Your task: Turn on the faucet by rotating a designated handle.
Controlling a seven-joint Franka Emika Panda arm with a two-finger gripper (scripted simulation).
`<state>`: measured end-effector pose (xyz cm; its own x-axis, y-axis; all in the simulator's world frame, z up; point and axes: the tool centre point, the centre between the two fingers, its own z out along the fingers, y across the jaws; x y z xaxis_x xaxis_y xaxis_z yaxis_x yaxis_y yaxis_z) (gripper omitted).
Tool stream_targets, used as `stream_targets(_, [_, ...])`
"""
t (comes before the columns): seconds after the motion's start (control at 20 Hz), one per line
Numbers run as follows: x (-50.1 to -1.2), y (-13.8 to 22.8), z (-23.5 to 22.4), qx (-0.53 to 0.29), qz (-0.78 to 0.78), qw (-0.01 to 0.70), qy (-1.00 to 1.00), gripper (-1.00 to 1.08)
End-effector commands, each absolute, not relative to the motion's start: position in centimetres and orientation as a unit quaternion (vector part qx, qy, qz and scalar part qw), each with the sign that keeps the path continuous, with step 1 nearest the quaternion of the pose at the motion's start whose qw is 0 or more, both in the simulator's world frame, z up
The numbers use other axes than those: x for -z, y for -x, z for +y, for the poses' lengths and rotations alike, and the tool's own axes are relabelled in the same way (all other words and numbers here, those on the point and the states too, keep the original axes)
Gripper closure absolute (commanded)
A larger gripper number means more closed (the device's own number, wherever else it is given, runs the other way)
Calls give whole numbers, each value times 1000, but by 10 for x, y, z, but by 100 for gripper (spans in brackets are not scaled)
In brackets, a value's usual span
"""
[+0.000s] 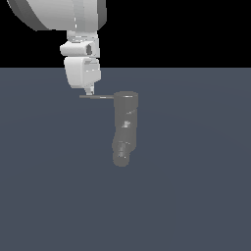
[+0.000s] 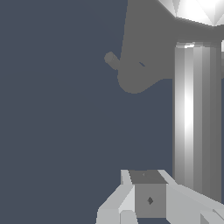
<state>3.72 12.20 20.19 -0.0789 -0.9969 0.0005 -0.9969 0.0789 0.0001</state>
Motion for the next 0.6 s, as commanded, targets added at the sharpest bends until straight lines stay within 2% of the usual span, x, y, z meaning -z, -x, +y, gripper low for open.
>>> stream_targets(0.0, [-202, -30, 122, 0, -734, 0, -679, 108])
stream_targets(0.55, [-202, 4, 124, 0, -734, 0, -679, 108])
